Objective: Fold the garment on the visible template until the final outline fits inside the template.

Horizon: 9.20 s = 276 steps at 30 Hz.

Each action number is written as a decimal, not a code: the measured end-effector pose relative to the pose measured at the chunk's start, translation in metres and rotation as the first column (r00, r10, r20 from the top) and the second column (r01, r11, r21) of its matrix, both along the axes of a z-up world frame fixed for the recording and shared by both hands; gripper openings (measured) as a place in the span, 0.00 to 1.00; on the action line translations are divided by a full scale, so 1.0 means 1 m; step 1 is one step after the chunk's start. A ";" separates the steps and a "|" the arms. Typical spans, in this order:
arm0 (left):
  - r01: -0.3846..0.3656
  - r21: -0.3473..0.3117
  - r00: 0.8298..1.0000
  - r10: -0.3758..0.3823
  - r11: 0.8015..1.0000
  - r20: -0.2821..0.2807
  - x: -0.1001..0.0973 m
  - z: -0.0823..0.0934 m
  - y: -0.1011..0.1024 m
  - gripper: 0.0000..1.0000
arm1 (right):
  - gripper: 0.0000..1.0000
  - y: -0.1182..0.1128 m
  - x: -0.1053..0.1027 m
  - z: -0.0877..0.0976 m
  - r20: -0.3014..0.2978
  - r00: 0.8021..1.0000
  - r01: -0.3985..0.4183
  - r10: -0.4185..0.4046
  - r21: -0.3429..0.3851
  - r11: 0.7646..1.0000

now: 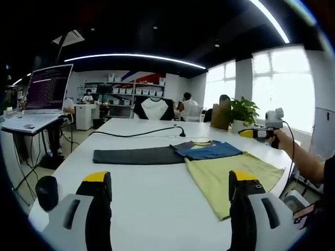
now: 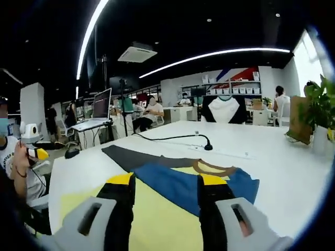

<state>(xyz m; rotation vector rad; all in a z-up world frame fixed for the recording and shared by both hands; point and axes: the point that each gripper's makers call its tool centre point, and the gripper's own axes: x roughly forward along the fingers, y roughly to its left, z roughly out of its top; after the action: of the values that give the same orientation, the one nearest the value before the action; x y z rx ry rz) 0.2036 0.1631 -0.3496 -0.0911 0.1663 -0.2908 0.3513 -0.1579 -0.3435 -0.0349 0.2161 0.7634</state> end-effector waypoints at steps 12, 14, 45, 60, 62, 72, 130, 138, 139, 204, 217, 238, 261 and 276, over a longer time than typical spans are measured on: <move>0.014 0.007 1.000 -0.014 1.000 0.022 0.002 0.003 -0.010 1.00 | 0.76 -0.035 -0.045 0.005 0.099 0.993 0.055 -0.057 0.027 0.998; 0.014 0.010 1.000 -0.015 1.000 0.028 0.002 0.004 -0.011 1.00 | 0.80 -0.040 -0.051 0.007 0.114 0.991 0.062 -0.065 0.033 0.998; 0.007 0.039 0.997 -0.010 0.999 0.081 0.002 0.013 -0.009 1.00 | 1.00 -0.097 -0.126 0.011 0.135 0.975 0.181 -0.177 -0.019 0.983; 0.018 0.044 0.991 -0.023 0.999 0.130 0.008 0.016 -0.024 1.00 | 1.00 -0.137 -0.128 0.011 0.130 0.936 0.328 -0.326 0.008 0.945; 0.020 0.049 0.990 -0.026 0.999 0.135 0.011 0.017 -0.027 1.00 | 1.00 -0.143 -0.128 0.011 0.131 0.931 0.344 -0.342 0.004 0.939; -0.011 0.061 0.986 0.001 0.998 0.165 0.032 0.032 -0.021 1.00 | 1.00 -0.139 -0.136 0.018 0.129 0.939 0.318 -0.319 0.034 0.948; -0.199 0.175 0.975 0.213 0.964 -0.066 0.250 -0.082 0.122 0.94 | 1.00 -0.163 -0.157 0.036 0.134 0.931 0.328 -0.340 0.102 0.939; -0.185 0.156 0.966 0.209 0.970 -0.151 0.250 -0.101 0.122 0.91 | 1.00 -0.164 -0.158 0.036 0.129 0.932 0.329 -0.340 0.099 0.939; -0.202 0.145 0.963 0.223 0.969 -0.151 0.250 -0.102 0.125 0.90 | 1.00 -0.164 -0.158 0.036 0.131 0.931 0.330 -0.341 0.100 0.939; -0.249 -0.106 0.958 0.229 0.963 -0.170 0.241 -0.065 0.078 0.03 | 1.00 -0.182 -0.162 0.040 0.133 0.914 0.371 -0.384 0.111 0.922; -0.286 -0.162 0.949 0.256 0.944 -0.184 0.241 -0.049 0.072 0.03 | 0.99 -0.176 -0.160 0.034 0.155 0.909 0.389 -0.386 0.015 0.921; -0.235 -0.185 0.963 0.203 0.954 -0.177 0.254 0.016 0.010 0.03 | 0.99 -0.139 -0.158 0.029 0.157 0.936 0.321 -0.314 -0.022 0.947; -0.056 -0.053 0.994 0.050 0.997 -0.102 0.264 0.078 -0.102 0.03 | 0.98 -0.154 -0.158 0.032 0.166 0.922 0.356 -0.349 -0.014 0.934; 0.057 0.055 0.997 -0.054 0.997 -0.047 0.266 0.096 -0.163 0.03 | 0.99 -0.156 -0.162 0.040 0.199 0.915 0.360 -0.350 -0.014 0.933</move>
<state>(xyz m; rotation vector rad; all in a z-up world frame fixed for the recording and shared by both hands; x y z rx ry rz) 0.4701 0.0005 -0.2531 -0.0371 0.2222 -0.3395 0.1892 -0.3136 -0.3040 -0.1148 0.0523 0.3863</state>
